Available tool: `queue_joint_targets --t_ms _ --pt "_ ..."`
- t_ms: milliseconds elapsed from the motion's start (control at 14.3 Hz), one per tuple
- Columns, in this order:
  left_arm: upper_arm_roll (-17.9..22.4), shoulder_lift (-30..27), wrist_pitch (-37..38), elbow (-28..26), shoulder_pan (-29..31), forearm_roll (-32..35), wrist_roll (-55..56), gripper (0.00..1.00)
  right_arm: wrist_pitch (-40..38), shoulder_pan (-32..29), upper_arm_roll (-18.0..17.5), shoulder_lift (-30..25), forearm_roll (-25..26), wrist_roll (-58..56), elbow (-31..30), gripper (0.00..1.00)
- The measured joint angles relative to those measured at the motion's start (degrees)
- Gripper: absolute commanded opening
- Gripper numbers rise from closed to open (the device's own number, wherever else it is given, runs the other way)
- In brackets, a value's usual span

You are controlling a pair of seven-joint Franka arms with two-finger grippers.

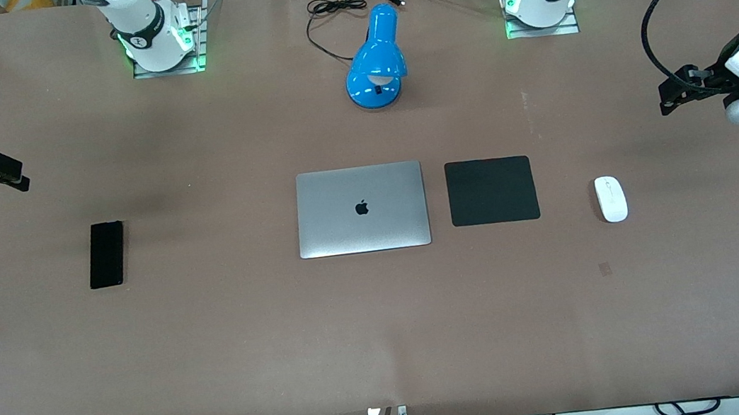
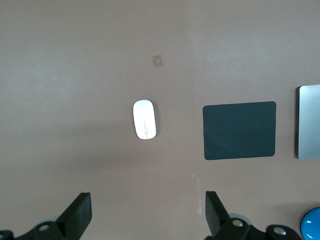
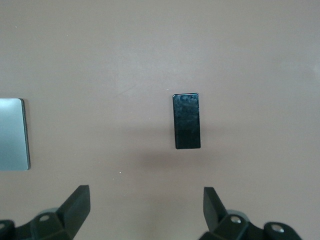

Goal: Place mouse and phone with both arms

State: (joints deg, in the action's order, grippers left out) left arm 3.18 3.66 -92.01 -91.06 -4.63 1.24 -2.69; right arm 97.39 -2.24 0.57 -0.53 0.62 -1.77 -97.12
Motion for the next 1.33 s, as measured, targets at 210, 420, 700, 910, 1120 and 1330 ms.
queue_joint_targets --t_ms 210,420,700,910,1120,1330 --pt "0.0 0.0 0.0 0.0 0.0 0.0 0.0 1.00 0.0 0.0 0.0 -0.2 0.0 0.0 0.0 1.00" --pt "-0.1 0.0 0.0 0.0 -0.1 0.0 0.0 1.00 0.0 0.0 0.0 -0.3 0.0 0.0 0.0 1.00" --pt "-0.1 0.8 0.0 0.0 -0.1 0.0 0.0 1.00 0.0 0.0 0.0 -0.3 0.0 0.0 0.0 1.00" --pt "-0.1 1.1 0.2 0.0 -0.1 0.0 0.0 1.00 0.0 0.0 0.0 -0.2 0.0 0.0 0.0 1.00" --pt "-0.1 1.3 0.6 0.0 -0.1 0.0 0.0 1.00 0.0 0.0 0.0 0.0 0.0 0.0 -0.1 1.00" --pt "-0.1 1.5 0.8 0.0 -0.1 0.0 0.0 1.00 0.6 0.1 0.0 0.4 0.0 0.0 -0.3 1.00"
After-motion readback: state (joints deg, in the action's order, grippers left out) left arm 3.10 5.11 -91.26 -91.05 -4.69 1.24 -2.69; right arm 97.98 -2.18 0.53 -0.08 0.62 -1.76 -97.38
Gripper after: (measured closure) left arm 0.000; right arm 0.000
